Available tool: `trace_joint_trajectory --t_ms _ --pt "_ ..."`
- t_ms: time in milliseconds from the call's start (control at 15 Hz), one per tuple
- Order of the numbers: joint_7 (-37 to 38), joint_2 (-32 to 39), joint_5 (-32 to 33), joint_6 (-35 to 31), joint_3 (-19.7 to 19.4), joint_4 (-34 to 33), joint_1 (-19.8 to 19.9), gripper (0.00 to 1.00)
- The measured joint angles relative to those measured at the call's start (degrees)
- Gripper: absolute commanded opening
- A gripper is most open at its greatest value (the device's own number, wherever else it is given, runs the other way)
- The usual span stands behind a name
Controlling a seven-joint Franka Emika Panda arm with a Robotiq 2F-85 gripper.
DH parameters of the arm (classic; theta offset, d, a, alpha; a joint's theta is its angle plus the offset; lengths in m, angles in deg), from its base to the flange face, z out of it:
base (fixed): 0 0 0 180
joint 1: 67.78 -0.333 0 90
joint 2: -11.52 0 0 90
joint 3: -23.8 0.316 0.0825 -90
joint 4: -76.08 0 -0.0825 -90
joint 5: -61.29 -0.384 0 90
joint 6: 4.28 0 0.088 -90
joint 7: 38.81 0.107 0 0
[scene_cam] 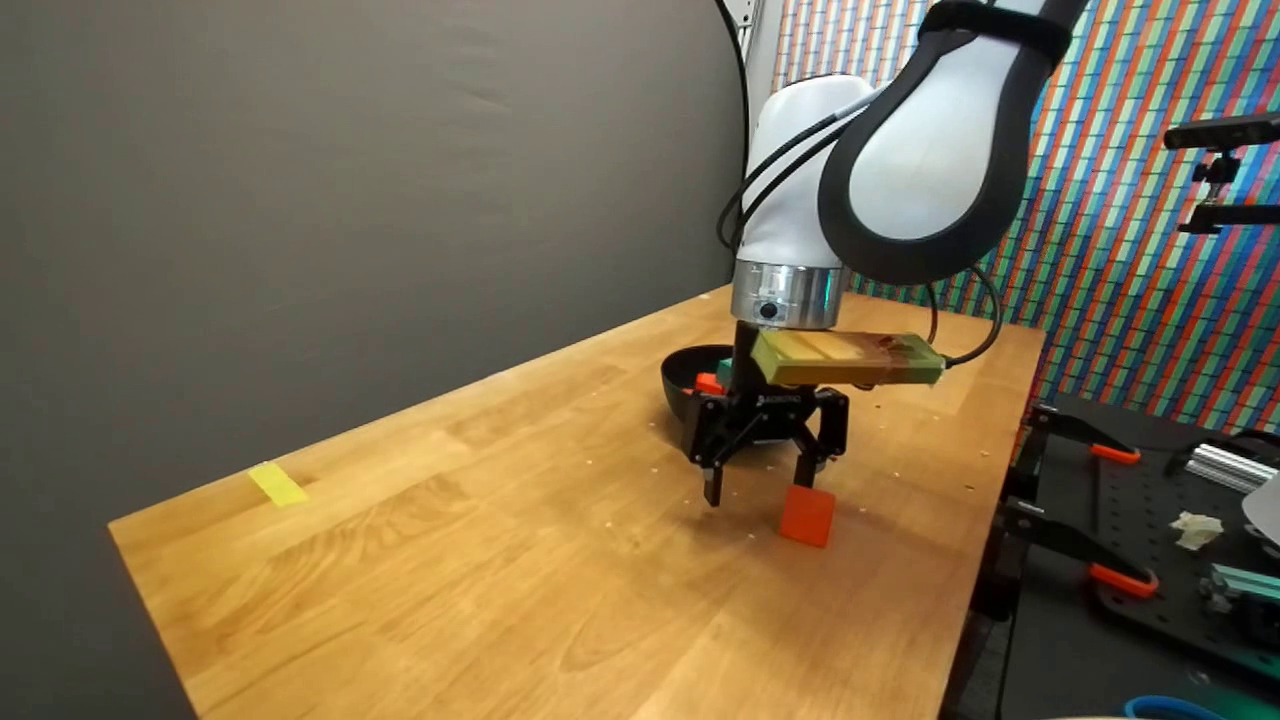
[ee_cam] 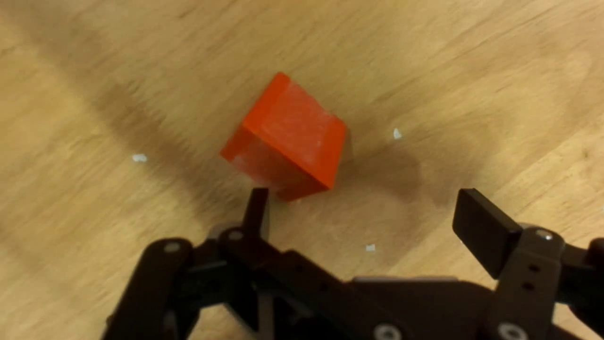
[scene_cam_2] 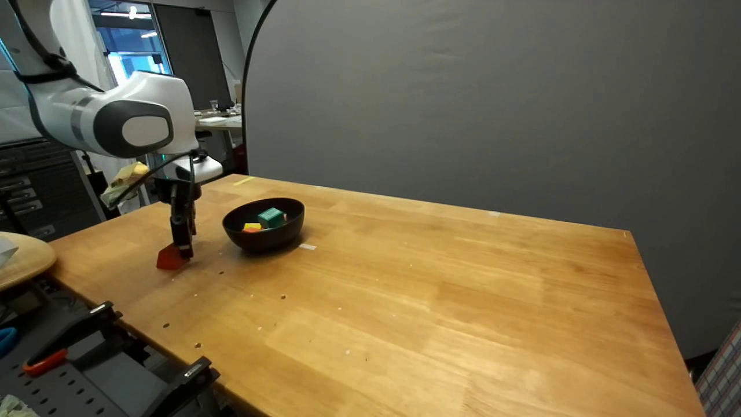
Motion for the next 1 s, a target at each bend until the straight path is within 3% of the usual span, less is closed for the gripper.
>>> trace_joint_trajectory --t_ms 400,1000 --pt "0.84 0.17 0.21 0.19 -0.14 0.36 -0.34 1.0" --pt "8.13 -0.03 0.43 0.1 -0.71 2.22 -1.98 1.0"
